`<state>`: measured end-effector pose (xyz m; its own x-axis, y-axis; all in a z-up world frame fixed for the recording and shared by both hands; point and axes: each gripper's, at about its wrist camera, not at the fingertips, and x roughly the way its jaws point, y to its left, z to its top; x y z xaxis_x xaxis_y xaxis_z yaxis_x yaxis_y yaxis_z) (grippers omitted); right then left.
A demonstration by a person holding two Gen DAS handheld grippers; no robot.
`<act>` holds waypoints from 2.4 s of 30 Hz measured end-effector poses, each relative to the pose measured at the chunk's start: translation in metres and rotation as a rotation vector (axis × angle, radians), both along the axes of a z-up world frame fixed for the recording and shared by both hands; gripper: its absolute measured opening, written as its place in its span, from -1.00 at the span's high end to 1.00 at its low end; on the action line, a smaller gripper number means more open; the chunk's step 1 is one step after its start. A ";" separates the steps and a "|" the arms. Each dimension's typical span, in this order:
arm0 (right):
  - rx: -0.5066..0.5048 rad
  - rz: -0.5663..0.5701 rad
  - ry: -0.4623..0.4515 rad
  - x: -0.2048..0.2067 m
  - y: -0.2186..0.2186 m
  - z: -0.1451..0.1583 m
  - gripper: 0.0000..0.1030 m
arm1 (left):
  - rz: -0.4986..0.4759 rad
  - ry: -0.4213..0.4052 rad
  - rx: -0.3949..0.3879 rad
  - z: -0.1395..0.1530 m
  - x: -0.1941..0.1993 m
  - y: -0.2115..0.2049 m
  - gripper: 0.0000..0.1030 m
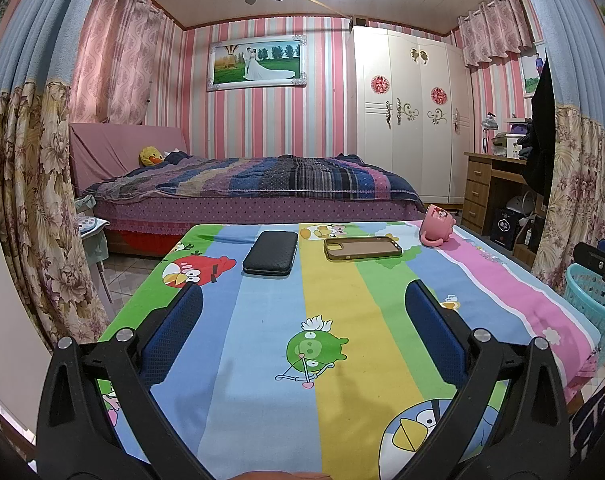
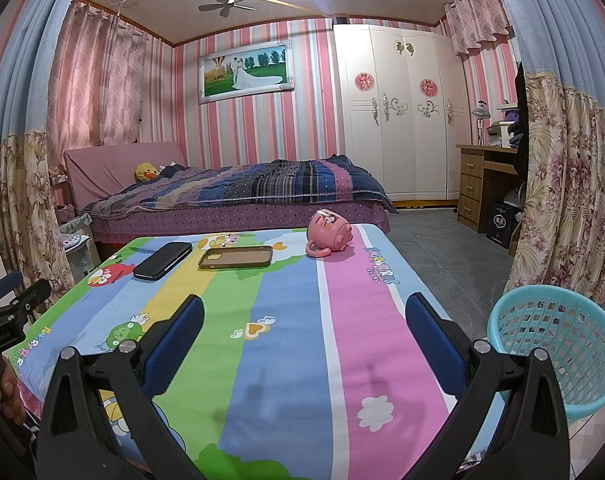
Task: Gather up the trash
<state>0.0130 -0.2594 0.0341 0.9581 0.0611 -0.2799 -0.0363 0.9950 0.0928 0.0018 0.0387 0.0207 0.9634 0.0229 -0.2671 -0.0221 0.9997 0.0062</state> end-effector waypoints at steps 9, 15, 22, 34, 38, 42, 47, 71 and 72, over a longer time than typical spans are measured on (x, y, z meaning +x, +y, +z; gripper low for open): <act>-0.001 0.000 0.001 0.000 0.000 -0.001 -0.91 | -0.001 0.000 0.000 0.000 0.000 0.000 -0.90; -0.003 -0.001 0.000 0.000 0.000 -0.001 -0.91 | 0.000 0.000 0.000 0.000 0.000 0.000 -0.90; -0.002 0.001 0.002 0.000 0.000 0.000 -0.91 | 0.000 0.000 0.000 0.000 0.000 0.000 -0.90; -0.003 0.001 0.002 0.000 0.000 0.000 -0.91 | -0.001 0.000 -0.001 0.000 0.001 0.000 -0.90; -0.004 0.002 0.003 0.001 0.000 -0.001 -0.91 | -0.002 0.002 0.001 0.000 0.001 0.000 -0.90; -0.005 0.002 0.003 0.001 0.001 0.000 -0.91 | -0.001 0.001 0.000 0.000 0.001 -0.001 -0.90; -0.005 0.003 0.003 0.001 0.000 0.000 -0.91 | -0.001 0.000 0.000 0.000 0.001 0.000 -0.90; -0.011 0.007 0.007 0.000 0.000 -0.005 -0.91 | -0.002 0.000 0.000 0.000 0.001 0.000 -0.90; -0.012 0.006 0.007 0.000 0.001 -0.004 -0.91 | -0.002 0.000 0.000 0.000 0.001 0.000 -0.90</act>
<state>0.0126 -0.2588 0.0298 0.9559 0.0636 -0.2869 -0.0419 0.9958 0.0814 0.0024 0.0387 0.0210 0.9634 0.0208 -0.2671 -0.0199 0.9998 0.0063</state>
